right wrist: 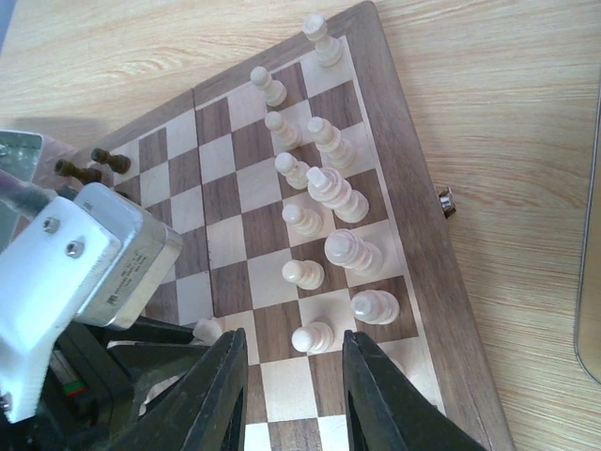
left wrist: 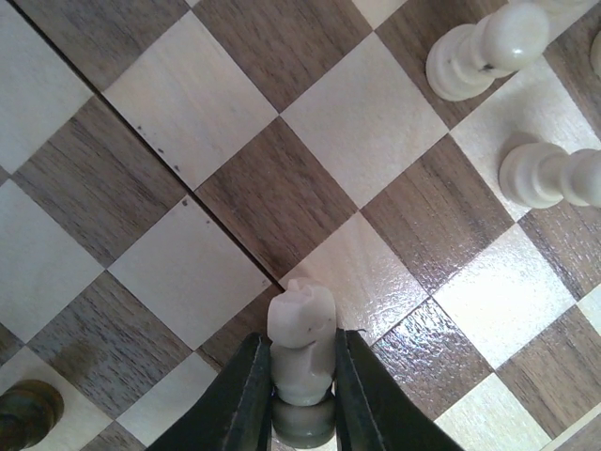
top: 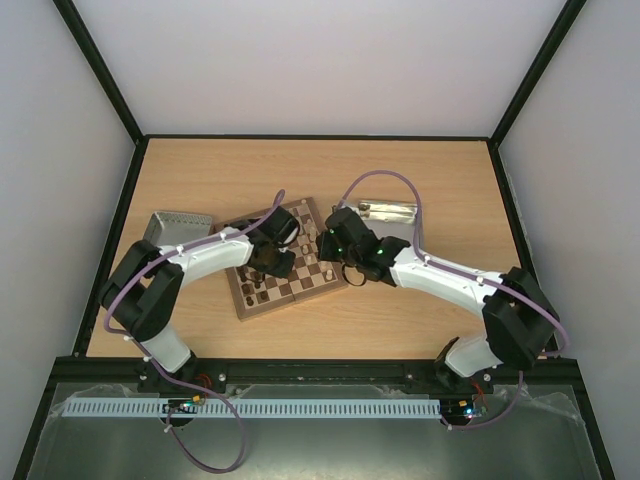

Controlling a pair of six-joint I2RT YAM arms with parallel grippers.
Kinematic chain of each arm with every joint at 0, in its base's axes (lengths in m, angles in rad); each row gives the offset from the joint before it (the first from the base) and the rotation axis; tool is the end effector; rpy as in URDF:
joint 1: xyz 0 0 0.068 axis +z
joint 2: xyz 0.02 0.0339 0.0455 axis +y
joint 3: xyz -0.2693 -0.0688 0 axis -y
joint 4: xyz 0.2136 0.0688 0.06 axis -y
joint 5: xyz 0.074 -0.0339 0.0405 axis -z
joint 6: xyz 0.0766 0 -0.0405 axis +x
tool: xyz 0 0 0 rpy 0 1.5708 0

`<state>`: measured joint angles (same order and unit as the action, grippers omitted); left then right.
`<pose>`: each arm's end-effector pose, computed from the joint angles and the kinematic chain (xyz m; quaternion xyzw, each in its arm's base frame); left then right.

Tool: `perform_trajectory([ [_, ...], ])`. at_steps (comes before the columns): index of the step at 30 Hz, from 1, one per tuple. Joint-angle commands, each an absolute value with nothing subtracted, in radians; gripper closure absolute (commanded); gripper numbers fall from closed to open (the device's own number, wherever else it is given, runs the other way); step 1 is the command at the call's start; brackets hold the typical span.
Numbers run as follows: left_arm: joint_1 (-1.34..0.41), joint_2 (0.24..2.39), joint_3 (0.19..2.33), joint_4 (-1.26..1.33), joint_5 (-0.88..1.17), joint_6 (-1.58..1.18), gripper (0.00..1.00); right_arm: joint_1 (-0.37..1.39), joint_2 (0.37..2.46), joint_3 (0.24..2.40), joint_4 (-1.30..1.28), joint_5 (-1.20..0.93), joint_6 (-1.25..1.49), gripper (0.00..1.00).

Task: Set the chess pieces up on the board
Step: Pick up the chess piece from the chessboard.

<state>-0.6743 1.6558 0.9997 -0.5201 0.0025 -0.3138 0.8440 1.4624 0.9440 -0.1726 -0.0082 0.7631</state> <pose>0.2394 -0.1916 0.1600 0.1760 0.9647 -0.0940 0.1720 0.2136 0.2412 0.2315 -0.0383 0.9040 0.3091 0.2929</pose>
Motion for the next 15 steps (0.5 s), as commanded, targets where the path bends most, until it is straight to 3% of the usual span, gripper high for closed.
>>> perform_trajectory([
  [1, -0.681, 1.646, 0.997, -0.569, 0.004, -0.316, 0.85, 0.832, 1.418, 0.932, -0.133, -0.03, 0.78, 0.72],
  [15, -0.69, 1.344, 0.892, -0.229, 0.211, -0.289, 0.9, 0.677, 1.296, 0.855, -0.046, -0.541, 0.778, 0.6],
])
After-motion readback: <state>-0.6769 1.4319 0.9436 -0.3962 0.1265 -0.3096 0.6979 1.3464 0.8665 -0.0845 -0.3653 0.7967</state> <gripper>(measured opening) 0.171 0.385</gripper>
